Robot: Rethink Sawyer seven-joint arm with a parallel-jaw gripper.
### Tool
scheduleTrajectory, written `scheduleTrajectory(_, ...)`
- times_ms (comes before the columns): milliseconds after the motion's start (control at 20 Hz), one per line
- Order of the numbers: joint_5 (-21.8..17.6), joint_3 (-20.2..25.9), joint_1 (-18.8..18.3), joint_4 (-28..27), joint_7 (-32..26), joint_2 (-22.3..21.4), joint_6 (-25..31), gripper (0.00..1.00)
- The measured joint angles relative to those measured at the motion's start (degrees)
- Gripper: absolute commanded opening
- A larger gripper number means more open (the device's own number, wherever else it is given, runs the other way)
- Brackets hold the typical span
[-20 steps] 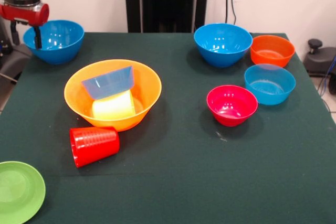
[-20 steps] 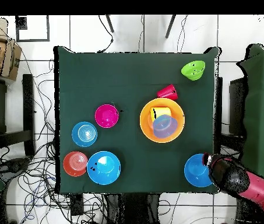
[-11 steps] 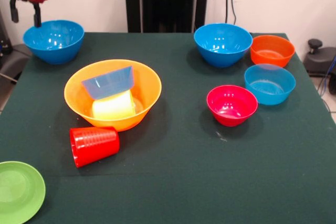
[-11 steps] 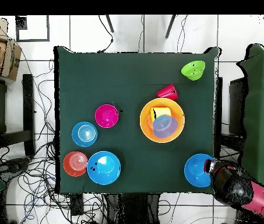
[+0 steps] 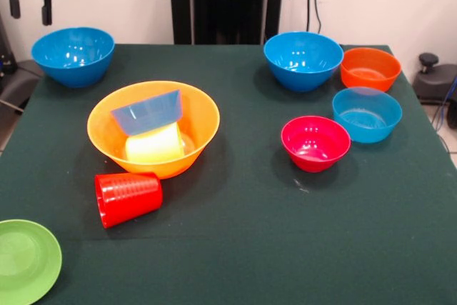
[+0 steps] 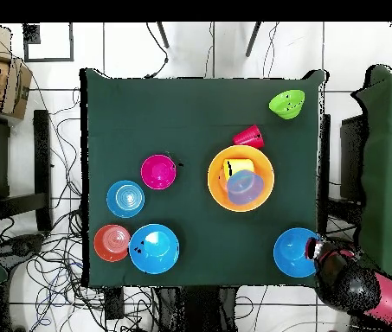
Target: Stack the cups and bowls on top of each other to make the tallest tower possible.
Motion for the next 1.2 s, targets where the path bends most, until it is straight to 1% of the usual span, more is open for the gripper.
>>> scheduleTrajectory(250, -4.28, 3.96, -1.74, 0.00, -0.01, -0.05, 1.66, 1.00)
scheduleTrajectory(600, -6.00, 7.07, -2.47, 0.00, -0.01, -0.04, 3.06, 1.00)
scheduleTrajectory(750, -6.02, 7.27, -2.17, -0.22, -0.01, 0.29, 3.14, 1.00)
scheduleTrajectory(900, -6.02, 7.14, -1.59, -1.04, -0.01, 1.77, 3.12, 1.00)
scheduleTrajectory(1000, -6.02, 6.79, -0.96, -1.97, -0.01, 3.41, 3.09, 1.00)
scheduleTrajectory(1100, -6.03, 6.01, 0.27, -3.47, 0.00, 6.02, 2.68, 1.00)
scheduleTrajectory(1200, -6.00, 5.63, 0.87, -4.11, 0.00, 7.12, 2.35, 1.00)
